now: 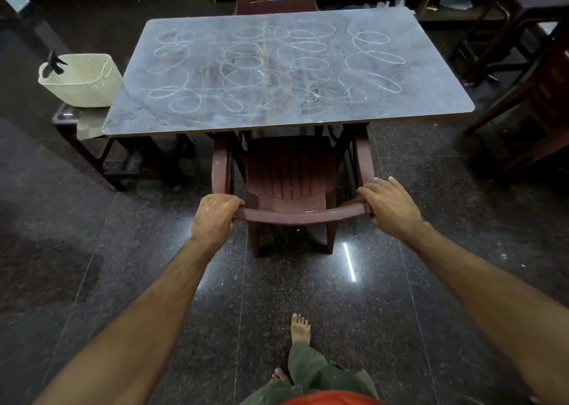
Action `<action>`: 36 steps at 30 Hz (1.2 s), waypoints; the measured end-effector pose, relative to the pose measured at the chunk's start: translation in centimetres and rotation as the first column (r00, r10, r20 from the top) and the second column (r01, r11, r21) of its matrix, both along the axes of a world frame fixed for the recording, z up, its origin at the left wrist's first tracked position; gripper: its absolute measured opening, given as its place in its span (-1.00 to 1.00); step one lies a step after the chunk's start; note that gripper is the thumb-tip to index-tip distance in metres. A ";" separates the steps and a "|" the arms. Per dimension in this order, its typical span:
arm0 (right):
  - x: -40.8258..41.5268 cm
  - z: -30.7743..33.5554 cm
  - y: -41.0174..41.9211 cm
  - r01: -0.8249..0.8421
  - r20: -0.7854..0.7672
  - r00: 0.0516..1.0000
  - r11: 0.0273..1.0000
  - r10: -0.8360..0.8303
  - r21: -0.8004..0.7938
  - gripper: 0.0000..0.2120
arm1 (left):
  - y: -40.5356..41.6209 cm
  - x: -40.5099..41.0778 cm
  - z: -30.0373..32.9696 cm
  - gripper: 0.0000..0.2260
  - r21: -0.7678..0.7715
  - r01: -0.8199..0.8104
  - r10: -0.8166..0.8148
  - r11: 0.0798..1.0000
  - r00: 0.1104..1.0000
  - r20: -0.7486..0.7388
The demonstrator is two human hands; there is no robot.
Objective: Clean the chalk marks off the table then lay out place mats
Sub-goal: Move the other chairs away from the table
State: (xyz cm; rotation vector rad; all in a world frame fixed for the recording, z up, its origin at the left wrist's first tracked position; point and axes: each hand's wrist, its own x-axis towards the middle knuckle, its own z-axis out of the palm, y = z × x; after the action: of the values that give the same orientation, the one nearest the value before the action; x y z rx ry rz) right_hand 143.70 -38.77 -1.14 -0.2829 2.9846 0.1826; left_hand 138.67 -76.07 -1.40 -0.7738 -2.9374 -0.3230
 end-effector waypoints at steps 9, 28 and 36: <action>-0.5 0.7 -1.4 -0.067 0.042 0.997 0.997 0.066 0.025 -0.81 | 0.2 -0.7 -0.1 -0.75 -0.064 0.022 -0.018 0.998 0.997 0.070; -0.5 1.0 -1.9 -0.033 0.051 0.998 0.999 0.032 0.016 -0.87 | 1.1 -0.4 -0.1 -0.74 -0.198 -0.065 0.084 0.978 0.993 0.088; -0.5 0.6 -1.8 -0.023 0.033 0.999 0.999 0.024 -0.033 -0.75 | 1.1 -0.2 -0.7 -0.80 -0.178 -0.087 0.103 0.980 0.991 0.083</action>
State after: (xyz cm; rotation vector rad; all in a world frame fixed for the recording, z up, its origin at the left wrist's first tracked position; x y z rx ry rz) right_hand 143.18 -40.59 -0.55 -0.3221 2.9544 0.1309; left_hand 138.52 -74.92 -2.12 -0.6496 -3.1090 -0.0970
